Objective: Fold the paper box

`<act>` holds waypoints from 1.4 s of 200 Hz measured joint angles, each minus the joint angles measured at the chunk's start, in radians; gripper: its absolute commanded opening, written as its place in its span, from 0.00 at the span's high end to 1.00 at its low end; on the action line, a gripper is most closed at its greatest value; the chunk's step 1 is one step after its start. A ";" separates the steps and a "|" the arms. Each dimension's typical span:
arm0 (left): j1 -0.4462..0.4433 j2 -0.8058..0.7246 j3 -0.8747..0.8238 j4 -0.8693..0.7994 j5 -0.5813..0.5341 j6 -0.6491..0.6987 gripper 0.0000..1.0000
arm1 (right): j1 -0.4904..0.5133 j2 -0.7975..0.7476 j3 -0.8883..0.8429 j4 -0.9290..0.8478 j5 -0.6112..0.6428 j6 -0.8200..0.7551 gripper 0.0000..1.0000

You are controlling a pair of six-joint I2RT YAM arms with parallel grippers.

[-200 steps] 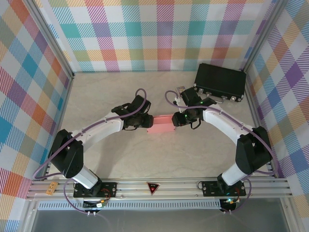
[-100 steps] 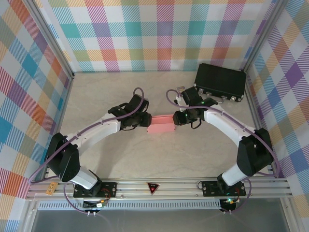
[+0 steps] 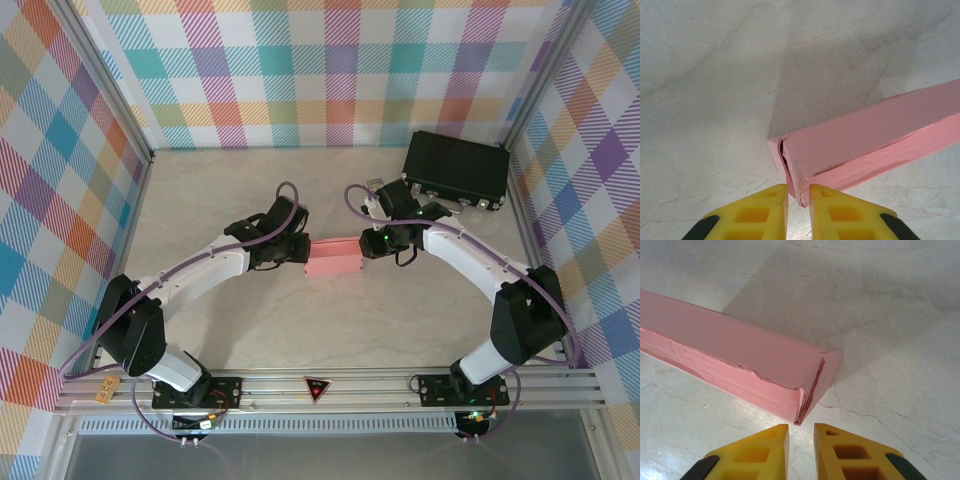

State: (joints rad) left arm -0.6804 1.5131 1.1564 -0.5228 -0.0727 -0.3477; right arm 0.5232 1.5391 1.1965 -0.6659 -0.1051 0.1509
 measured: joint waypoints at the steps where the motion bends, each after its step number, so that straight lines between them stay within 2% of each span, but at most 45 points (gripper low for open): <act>1: 0.000 0.001 0.000 0.000 0.000 0.000 0.83 | 0.000 0.000 0.000 0.000 0.000 0.000 0.80; 103: 0.000 0.017 0.000 0.000 0.002 0.000 0.92 | 0.000 0.019 0.000 0.002 -0.013 0.000 0.86; 174: -0.002 0.019 0.000 -0.001 0.003 0.004 0.93 | 0.000 0.038 -0.010 0.011 -0.030 0.000 0.87; 219: -0.018 0.037 0.000 -0.002 -0.016 0.018 0.93 | 0.000 0.039 -0.019 0.015 -0.034 0.000 0.86; 280: -0.038 0.053 0.000 -0.002 -0.042 0.027 0.90 | 0.000 0.002 -0.041 0.023 -0.033 0.005 0.79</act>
State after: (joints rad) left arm -0.7185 1.5665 1.1568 -0.5247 -0.1150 -0.3202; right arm 0.5232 1.5406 1.1553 -0.6426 -0.1383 0.1555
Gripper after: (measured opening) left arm 0.088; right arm 0.200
